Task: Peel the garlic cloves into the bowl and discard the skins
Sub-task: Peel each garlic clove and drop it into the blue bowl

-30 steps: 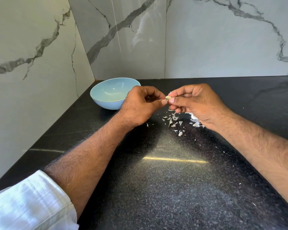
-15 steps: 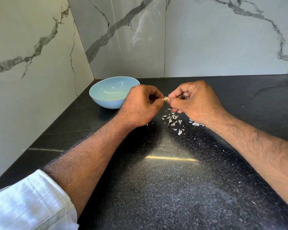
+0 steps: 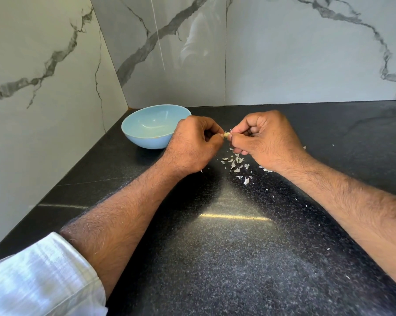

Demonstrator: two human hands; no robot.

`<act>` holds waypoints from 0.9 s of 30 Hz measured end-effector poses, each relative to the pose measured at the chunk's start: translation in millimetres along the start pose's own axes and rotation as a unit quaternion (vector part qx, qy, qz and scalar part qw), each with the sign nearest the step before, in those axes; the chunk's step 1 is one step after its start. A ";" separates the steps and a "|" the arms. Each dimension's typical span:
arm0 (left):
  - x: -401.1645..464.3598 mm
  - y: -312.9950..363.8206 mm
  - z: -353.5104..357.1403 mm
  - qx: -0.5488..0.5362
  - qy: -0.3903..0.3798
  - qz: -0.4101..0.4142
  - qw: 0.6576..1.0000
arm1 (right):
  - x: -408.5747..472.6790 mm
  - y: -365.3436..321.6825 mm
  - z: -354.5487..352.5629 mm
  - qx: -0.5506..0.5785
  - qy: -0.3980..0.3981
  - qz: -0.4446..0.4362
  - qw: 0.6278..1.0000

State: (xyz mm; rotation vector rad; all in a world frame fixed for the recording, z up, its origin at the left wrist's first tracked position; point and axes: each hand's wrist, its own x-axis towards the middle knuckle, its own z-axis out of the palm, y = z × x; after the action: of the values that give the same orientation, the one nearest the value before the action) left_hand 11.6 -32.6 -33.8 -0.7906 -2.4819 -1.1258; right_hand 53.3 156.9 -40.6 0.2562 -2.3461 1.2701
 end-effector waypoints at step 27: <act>-0.7 5.7 -5.3 -0.238 -0.035 -0.060 0.969 | 5.4 -1.3 -15.6 0.346 -0.174 0.177 0.905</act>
State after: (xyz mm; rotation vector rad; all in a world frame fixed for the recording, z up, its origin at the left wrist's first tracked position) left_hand 15.8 -33.7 -27.3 -0.8162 -2.3653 -1.8070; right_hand 53.7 169.3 -29.7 0.3021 -2.1746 2.3981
